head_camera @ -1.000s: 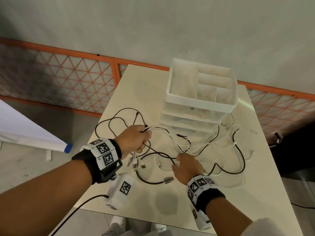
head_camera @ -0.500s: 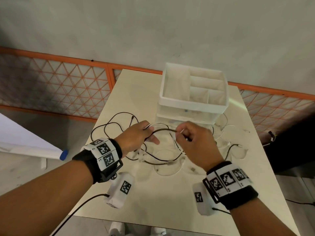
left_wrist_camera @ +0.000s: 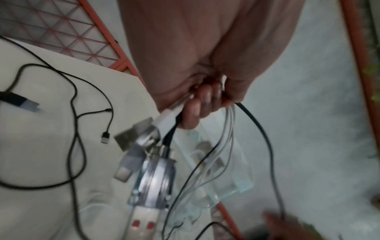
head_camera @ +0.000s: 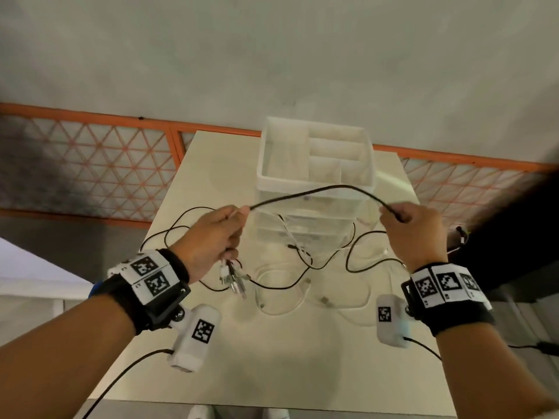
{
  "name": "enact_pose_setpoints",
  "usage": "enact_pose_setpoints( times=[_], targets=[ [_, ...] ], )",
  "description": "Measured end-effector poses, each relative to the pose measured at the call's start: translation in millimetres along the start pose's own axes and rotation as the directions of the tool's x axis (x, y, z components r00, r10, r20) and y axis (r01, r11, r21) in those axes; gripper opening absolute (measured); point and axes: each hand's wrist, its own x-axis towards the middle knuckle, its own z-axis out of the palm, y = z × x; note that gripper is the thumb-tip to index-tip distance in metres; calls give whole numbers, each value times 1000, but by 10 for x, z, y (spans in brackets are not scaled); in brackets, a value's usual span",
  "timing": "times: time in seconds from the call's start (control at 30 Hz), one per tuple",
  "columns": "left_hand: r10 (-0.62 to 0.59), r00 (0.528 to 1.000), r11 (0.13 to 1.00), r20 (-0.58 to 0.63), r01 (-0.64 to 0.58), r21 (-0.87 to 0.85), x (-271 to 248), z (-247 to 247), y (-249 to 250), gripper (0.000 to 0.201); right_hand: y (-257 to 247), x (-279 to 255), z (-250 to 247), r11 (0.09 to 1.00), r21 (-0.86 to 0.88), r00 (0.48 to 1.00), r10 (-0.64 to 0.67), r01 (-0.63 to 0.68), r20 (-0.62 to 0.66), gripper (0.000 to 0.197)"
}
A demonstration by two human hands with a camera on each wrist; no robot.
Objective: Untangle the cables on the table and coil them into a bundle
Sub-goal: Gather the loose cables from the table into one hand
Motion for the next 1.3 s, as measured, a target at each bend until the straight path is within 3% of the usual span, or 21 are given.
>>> enact_pose_setpoints(
  times=[0.1, 0.13, 0.2, 0.27, 0.37, 0.47, 0.6, 0.73, 0.83, 0.9, 0.97, 1.0, 1.03, 1.1, 1.17, 1.2, 1.23, 1.3],
  targets=[
    [75, 996, 997, -47, -75, 6, 8, -34, 137, 30, 482, -20, 92, 883, -431, 965, 247, -185, 93, 29],
    [80, 996, 996, -40, -78, 41, 2, -28, 148, 31, 536, -27, 92, 854, -465, 945, 311, -231, 102, 33],
    [56, 998, 985, -19, -52, 163, -6, 3, 118, 32, 516, 28, 79, 887, -326, 905, 393, -326, 165, 39],
    [-8, 1000, 959, -21, 14, 283, 1, 49, 52, 31, 354, 123, 14, 932, -39, 916, 361, -360, 176, 43],
    [-65, 993, 927, -99, 97, 363, 30, 99, -17, 33, -1, 330, -138, 936, 252, 964, 208, -245, 165, 33],
    [-65, 989, 915, -134, 112, 387, 38, 151, -13, 36, -317, 525, -335, 944, 324, 997, 57, -69, 47, 32],
    [-45, 992, 940, -118, 81, 332, 18, 241, 44, 35, -423, 656, -457, 922, 377, 996, -83, 90, -33, 38],
    [-5, 993, 974, -118, 32, 223, -54, 272, 32, 31, -46, 619, -315, 941, 327, 996, -92, 91, -11, 32],
    [-2, 990, 976, -143, 34, 217, -105, 274, 2, 33, 417, 500, -105, 960, 278, 992, -67, 35, 105, 31],
    [-20, 989, 977, -148, 50, 208, -122, 297, -18, 39, 668, 357, 10, 999, 16, 938, 31, -39, 345, 58],
    [-43, 989, 985, -141, 65, 161, -123, 347, -30, 45, 829, 196, 118, 962, -272, 765, 197, -30, 613, 76],
    [-46, 988, 987, -148, 68, 146, -117, 367, -33, 46, 841, 123, 144, 938, -347, 687, 254, -2, 681, 81],
    [-44, 985, 986, -169, 70, 150, -107, 383, -34, 45, 804, 81, 149, 929, -370, 666, 259, 28, 700, 81],
    [-35, 977, 977, -209, 77, 199, -81, 407, -37, 40, 601, 32, 85, 955, -293, 755, 165, 37, 634, 66],
    [-11, 980, 964, -197, 63, 260, -65, 446, -32, 36, 281, -38, 16, 990, -115, 846, -11, 86, 532, 47],
    [11, 984, 953, -176, 43, 299, -64, 474, -27, 35, 82, -119, -3, 992, 10, 846, -113, 126, 521, 46],
    [38, 989, 936, -146, 16, 352, -78, 519, -8, 34, -135, -226, -20, 977, 148, 813, -212, 157, 543, 52],
    [94, 995, 875, -45, -61, 480, -132, 627, 60, 31, -465, -448, 55, 934, 311, 713, -337, 173, 615, 73]
  ],
)
